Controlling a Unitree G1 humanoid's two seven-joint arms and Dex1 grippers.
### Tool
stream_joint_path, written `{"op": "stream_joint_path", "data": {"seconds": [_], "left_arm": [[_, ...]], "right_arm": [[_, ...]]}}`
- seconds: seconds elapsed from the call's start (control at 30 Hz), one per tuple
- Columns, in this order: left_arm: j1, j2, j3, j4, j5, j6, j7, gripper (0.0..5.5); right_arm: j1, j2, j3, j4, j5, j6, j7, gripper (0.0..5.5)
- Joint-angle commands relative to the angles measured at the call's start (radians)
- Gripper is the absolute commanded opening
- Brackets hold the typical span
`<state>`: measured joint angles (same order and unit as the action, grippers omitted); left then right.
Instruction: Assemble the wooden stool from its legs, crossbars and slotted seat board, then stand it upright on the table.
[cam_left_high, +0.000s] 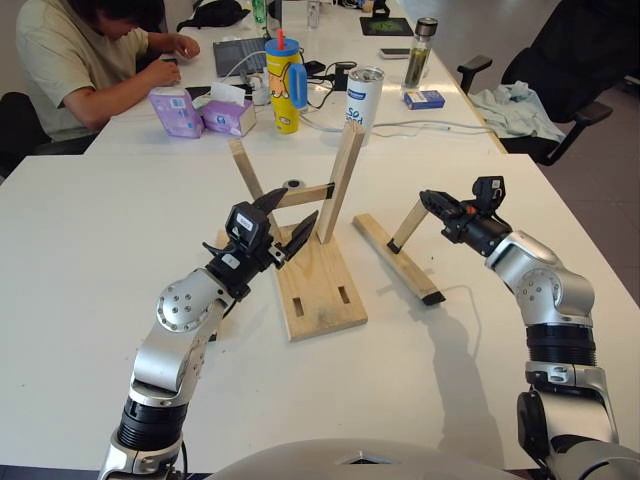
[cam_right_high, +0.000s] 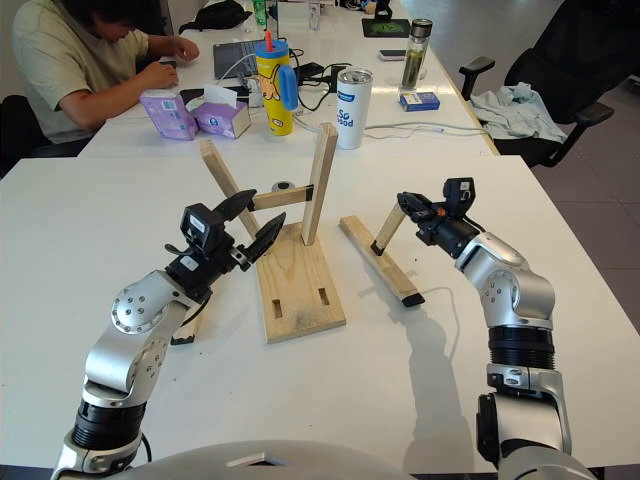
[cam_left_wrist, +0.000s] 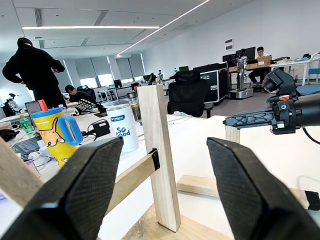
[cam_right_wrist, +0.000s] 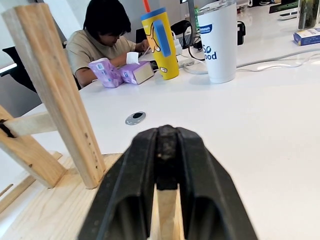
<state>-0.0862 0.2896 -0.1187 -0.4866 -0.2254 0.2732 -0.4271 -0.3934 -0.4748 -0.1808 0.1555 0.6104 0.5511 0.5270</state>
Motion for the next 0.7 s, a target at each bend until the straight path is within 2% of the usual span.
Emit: {"op": "stream_joint_path", "data": {"seconds": [0.03, 0.33, 0.67, 0.7], "left_arm": [[-0.017, 0.014, 0.003, 0.006, 0.009, 0.001, -0.007, 3.1], [-0.02, 0.019, 0.007, 0.002, 0.009, 0.006, -0.003, 3.1], [-0.026, 0.015, 0.01, 0.015, 0.013, 0.0, 0.002, 3.1], [-0.024, 0.015, 0.011, 0.016, 0.014, -0.002, 0.003, 3.1]], "right_arm": [[0.012, 0.008, 0.018, -0.012, -0.038, -0.006, 0.011, 0.46], [0.192, 0.039, 0.171, -0.117, -0.232, -0.133, -0.017, 0.46], [0.132, 0.049, 0.138, -0.107, -0.233, -0.184, -0.013, 0.45], [0.121, 0.052, 0.128, -0.118, -0.218, -0.181, -0.01, 0.84]]}}
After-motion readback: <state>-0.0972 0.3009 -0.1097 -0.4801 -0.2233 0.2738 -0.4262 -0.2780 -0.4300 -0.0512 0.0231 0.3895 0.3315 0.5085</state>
